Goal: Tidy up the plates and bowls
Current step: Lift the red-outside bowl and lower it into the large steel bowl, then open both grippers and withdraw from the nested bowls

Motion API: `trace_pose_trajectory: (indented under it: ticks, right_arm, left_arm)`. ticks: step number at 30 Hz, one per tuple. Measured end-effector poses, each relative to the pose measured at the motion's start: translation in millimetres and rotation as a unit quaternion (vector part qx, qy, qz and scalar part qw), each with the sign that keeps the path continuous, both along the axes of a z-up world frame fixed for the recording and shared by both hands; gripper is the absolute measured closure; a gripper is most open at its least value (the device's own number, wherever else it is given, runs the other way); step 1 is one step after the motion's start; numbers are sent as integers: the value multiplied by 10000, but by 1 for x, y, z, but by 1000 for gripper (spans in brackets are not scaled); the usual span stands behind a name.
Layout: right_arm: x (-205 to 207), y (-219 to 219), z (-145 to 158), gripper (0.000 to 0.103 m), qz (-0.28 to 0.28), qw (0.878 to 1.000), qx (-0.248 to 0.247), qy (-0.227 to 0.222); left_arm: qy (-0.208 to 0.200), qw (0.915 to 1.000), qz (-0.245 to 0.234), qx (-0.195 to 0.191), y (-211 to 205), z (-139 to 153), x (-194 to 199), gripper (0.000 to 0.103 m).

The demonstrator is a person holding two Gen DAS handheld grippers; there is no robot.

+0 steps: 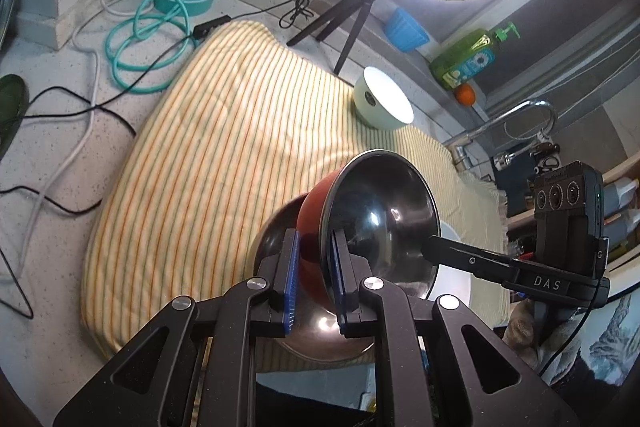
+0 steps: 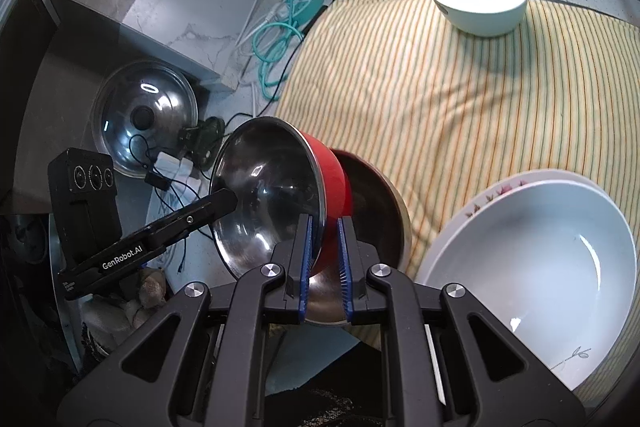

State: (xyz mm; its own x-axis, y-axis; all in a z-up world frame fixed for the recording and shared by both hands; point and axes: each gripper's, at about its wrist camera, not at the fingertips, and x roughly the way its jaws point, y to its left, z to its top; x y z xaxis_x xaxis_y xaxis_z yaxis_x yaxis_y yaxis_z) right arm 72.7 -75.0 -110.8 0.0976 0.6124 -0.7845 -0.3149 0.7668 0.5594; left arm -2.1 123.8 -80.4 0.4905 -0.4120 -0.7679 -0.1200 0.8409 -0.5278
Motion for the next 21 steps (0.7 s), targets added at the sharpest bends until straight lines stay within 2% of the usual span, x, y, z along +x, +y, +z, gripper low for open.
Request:
trace_pose_trajectory:
  ticks: [9, 21]
  right_arm:
    - [-10, -2, -26, 90, 52, 9996, -170, 206]
    - [-11, 2, -39, 90, 98, 9990, -380, 212]
  left_arm:
    - [243, 9994, -106, 236, -14, -17, -11, 90]
    - [422, 9961, -254, 728, -28, -26, -7, 90]
